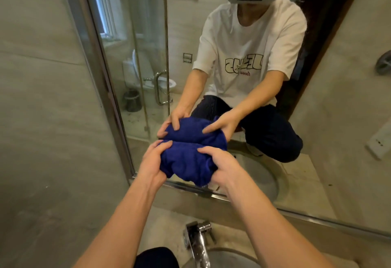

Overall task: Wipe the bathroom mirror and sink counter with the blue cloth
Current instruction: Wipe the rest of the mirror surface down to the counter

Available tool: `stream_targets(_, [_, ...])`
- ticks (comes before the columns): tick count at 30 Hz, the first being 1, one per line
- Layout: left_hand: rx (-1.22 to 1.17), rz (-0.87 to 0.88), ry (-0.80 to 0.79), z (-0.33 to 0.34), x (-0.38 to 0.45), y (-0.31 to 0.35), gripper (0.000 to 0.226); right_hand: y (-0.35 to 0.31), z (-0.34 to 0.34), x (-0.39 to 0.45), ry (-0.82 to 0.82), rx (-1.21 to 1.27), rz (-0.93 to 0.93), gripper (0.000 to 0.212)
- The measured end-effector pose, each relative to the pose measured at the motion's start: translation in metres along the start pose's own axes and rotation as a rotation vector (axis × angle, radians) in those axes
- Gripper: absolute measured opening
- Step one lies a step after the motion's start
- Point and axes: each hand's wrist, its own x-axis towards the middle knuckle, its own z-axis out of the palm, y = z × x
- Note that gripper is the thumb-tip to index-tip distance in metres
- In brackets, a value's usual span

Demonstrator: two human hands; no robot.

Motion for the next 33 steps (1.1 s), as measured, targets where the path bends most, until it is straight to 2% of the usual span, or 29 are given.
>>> stream_targets(4, [-0.095,0.103,0.055,0.012,-0.006,0.003,0.020,-0.006,0.022,-0.013,0.096,-0.031,-0.192,0.029])
stream_targets(11, [-0.209,0.278,-0.008,0.051,-0.022,0.062,0.019,-0.037,0.063,-0.047,0.062,-0.026,-0.514,0.014])
stream_targets(13, [-0.251,0.315,-0.047,0.059,-0.032,0.074,0.020,-0.047,0.073,-0.061,0.038,-0.063,-0.597,0.009])
stream_targets(16, [-0.310,0.417,-0.126,0.083,-0.046,0.104,0.021,-0.079,0.092,-0.083,-0.021,-0.137,-0.802,0.018])
stream_targets(18, [-0.333,0.519,-0.204,0.106,-0.054,0.136,0.023,-0.110,0.111,-0.097,-0.035,-0.218,-0.970,0.007])
stream_targets(20, [-0.313,0.607,-0.257,0.130,-0.063,0.172,0.023,-0.144,0.131,-0.113,-0.028,-0.261,-1.078,0.006])
stream_targets(23, [-0.263,0.680,-0.245,0.152,-0.076,0.210,0.022,-0.177,0.151,-0.134,-0.066,-0.240,-1.113,0.010])
stream_targets(25, [-0.249,0.692,-0.227,0.152,-0.077,0.208,0.022,-0.174,0.149,-0.132,-0.054,-0.247,-1.132,0.009])
stream_targets(27, [-0.238,0.678,-0.192,0.138,-0.068,0.181,0.021,-0.150,0.133,-0.113,-0.027,-0.244,-1.116,0.008])
stream_targets(30, [-0.180,0.549,-0.090,0.101,-0.051,0.117,0.021,-0.102,0.094,-0.082,0.039,-0.273,-1.001,0.031])
stream_targets(33, [-0.173,0.416,-0.037,0.087,-0.052,0.084,0.022,-0.086,0.070,-0.074,0.060,-0.304,-0.889,0.030])
